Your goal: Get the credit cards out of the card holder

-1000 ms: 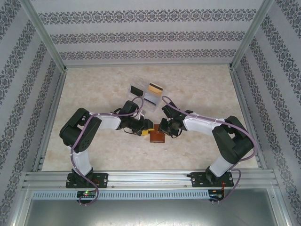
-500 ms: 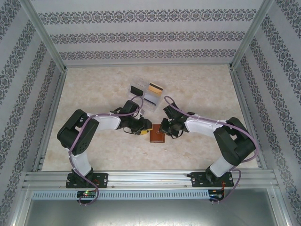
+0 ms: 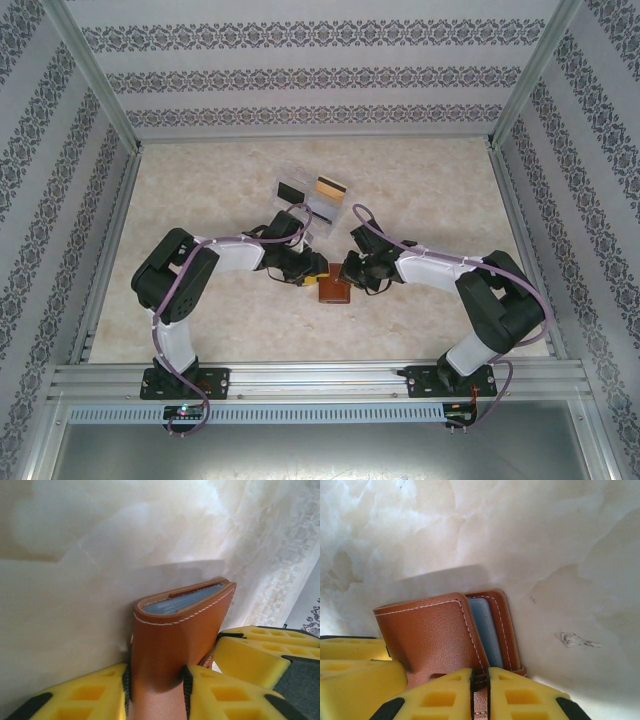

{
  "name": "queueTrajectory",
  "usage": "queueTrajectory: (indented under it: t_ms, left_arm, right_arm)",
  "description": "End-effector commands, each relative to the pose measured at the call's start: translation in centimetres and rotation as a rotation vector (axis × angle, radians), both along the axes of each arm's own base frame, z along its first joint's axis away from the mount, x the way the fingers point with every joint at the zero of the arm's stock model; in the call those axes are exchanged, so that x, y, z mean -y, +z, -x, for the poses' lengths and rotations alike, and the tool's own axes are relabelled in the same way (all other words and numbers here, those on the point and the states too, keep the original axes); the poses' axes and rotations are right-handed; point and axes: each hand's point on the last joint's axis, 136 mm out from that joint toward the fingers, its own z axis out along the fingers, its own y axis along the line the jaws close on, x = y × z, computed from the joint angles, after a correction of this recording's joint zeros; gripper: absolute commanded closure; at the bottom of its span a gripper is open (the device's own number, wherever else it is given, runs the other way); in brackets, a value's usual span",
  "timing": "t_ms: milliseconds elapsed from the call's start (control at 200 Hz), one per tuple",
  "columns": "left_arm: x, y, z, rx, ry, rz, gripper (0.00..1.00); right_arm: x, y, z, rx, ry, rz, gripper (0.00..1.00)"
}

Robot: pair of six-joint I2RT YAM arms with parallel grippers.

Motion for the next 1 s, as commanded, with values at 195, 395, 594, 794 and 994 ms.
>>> queueTrajectory:
  t_ms: [195, 395, 594, 794, 994]
  left_arm:
    - [1.3, 3.6, -0.3, 0.110, -0.048, 0.093, 0.88]
    - [0.5, 4.9, -0.4, 0.167, -0.055, 0.059, 1.00]
    - [0.2, 5.0, -0.5, 0.173, -0.052, 0.053, 1.00]
    - [0.2, 5.0, -0.4, 0.170, -0.056, 0.053, 1.00]
    - [0.2, 5.0, -0.5, 0.172, -0.056, 0.054, 1.00]
  right_arm:
    - [1.9, -1.0, 1.0, -0.014, 0.017, 0.120, 0.77]
    - [2.0, 1.9, 0.4, 0.075, 0.124, 0.287, 0.65]
    - [-0.2, 3.0, 0.1, 0.131, 0.192, 0.275, 0.59]
    - [-1.3, 2.5, 0.2, 0.121, 0.223, 0.254, 0.59]
    - [-1.0, 1.9, 0.0, 0.100, 0.219, 0.290, 0.66]
